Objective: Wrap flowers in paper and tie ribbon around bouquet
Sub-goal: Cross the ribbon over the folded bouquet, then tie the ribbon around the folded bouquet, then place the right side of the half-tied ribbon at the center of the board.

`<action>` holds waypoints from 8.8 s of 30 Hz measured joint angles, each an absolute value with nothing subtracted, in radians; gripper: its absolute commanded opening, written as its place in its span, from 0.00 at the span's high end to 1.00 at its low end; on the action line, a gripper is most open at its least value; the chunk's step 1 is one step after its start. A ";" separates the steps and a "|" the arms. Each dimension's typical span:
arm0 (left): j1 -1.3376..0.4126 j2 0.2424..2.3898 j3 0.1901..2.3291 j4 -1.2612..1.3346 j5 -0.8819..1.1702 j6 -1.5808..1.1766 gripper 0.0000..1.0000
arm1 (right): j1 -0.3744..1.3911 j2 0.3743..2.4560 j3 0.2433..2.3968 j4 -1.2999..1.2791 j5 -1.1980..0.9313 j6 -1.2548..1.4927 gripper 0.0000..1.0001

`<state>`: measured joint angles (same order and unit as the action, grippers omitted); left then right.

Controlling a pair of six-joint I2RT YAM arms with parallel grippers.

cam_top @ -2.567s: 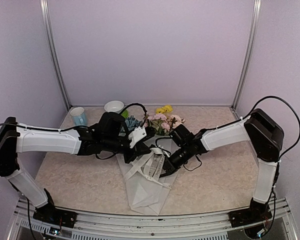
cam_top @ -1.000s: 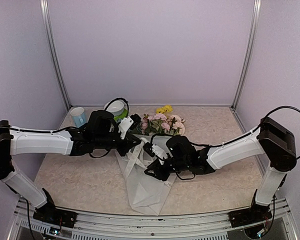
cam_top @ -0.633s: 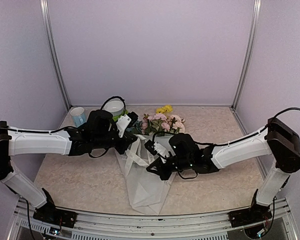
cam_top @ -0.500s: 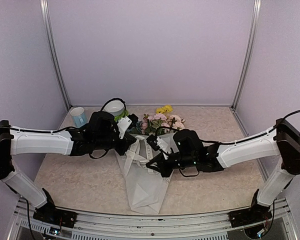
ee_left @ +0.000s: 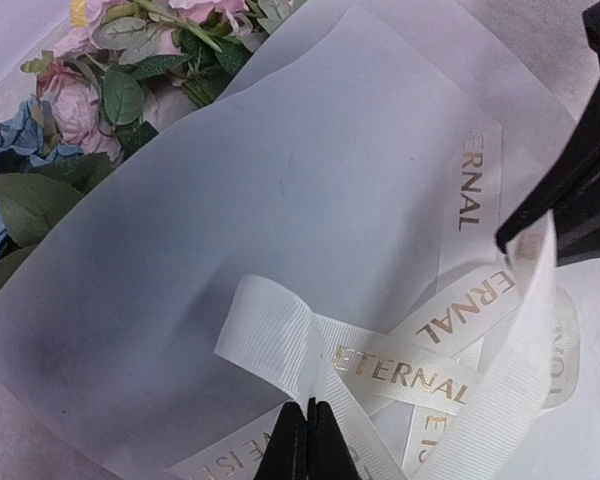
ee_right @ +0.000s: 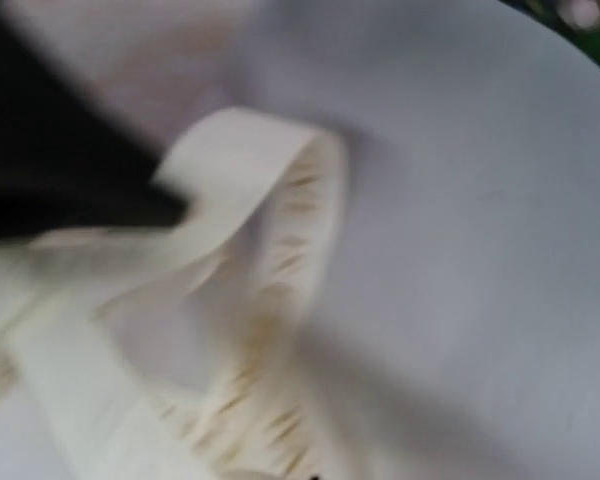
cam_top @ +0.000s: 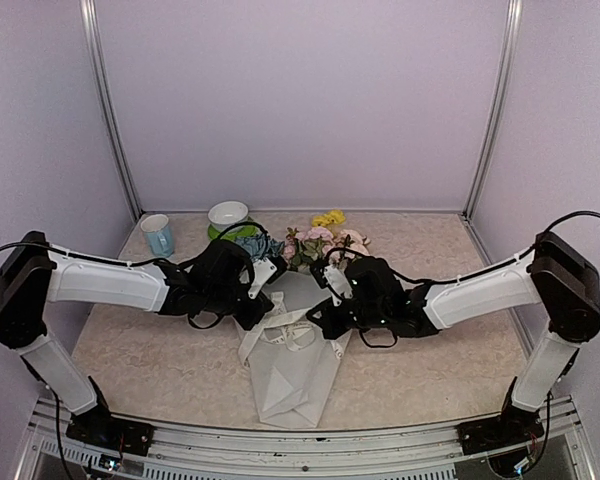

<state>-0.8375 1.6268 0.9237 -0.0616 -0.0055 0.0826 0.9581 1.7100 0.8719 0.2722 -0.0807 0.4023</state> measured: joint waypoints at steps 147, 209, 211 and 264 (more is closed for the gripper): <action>-0.725 1.751 0.895 0.005 0.228 -0.234 1.00 | 0.734 1.423 0.691 0.081 -0.782 0.542 1.00; -0.041 1.196 0.252 0.325 0.149 -0.574 1.00 | -0.452 1.281 0.062 0.611 -0.815 0.918 1.00; -0.029 1.185 0.248 0.326 0.174 -0.580 1.00 | -0.483 1.284 0.062 0.611 -0.834 0.910 1.00; -0.173 0.997 0.357 0.236 0.163 -0.567 1.00 | -0.471 0.825 0.261 0.141 -0.770 0.570 1.00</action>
